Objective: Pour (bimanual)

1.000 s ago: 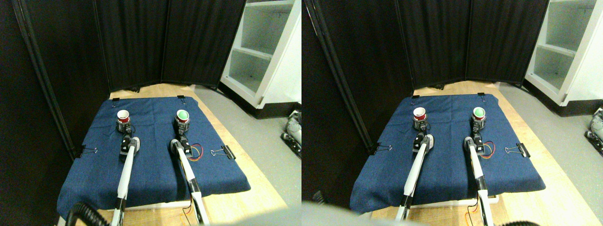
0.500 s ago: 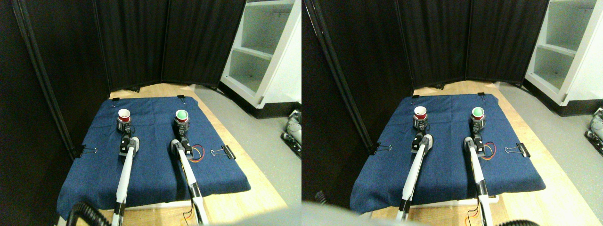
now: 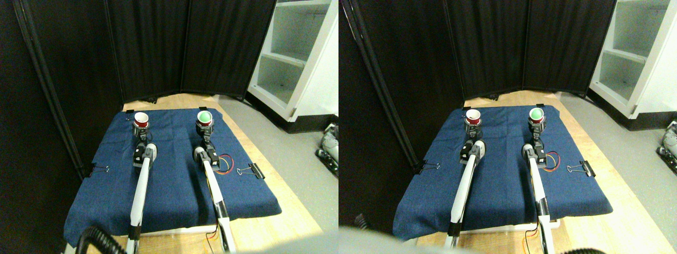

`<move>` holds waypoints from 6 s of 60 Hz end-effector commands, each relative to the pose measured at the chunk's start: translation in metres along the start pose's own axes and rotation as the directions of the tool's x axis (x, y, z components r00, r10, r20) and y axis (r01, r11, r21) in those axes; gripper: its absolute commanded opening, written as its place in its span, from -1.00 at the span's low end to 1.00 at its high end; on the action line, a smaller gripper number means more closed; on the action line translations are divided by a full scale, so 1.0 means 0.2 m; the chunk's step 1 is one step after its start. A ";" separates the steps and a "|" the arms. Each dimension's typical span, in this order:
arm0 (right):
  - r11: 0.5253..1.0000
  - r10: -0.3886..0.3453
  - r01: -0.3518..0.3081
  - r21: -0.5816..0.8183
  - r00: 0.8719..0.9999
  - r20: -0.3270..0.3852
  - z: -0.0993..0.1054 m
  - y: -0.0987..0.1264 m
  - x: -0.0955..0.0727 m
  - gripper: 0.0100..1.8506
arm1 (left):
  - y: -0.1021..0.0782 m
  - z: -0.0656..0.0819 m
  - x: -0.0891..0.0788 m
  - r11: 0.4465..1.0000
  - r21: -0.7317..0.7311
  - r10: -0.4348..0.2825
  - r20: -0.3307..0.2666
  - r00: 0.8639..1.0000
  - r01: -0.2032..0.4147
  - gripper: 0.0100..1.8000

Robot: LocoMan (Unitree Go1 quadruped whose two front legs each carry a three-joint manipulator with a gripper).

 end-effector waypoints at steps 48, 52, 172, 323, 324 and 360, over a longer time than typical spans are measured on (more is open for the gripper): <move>0.972 0.163 -0.174 -0.160 0.983 -0.080 -0.06 0.38 0.03 -0.63 | -0.41 -0.04 0.00 0.996 0.019 -0.078 -0.162 0.984 0.082 -0.64; 0.967 0.168 -0.181 -0.179 0.982 -0.081 -0.06 0.40 0.04 -0.63 | -0.43 -0.05 0.00 0.997 0.021 -0.076 -0.166 0.983 0.080 -0.64; 0.832 0.203 -0.285 -0.475 0.955 -0.218 -0.18 0.86 -0.04 -0.65 | -0.62 -0.24 -0.21 0.994 0.062 -0.058 -0.420 0.906 0.092 -0.64; 0.550 0.137 -0.367 -0.750 0.925 -0.353 -0.26 0.87 -0.05 -0.65 | -0.65 -0.36 -0.17 0.989 0.107 -0.040 -0.457 0.889 0.100 -0.64; 0.545 0.140 -0.373 -0.751 0.924 -0.357 -0.26 0.87 -0.05 -0.65 | -0.65 -0.36 -0.17 0.989 0.107 -0.040 -0.458 0.888 0.100 -0.64; 0.383 0.148 -0.420 -0.823 0.907 -0.394 -0.26 0.87 -0.02 -0.65 | -0.66 -0.37 -0.21 0.991 0.097 -0.036 -0.478 0.878 0.093 -0.64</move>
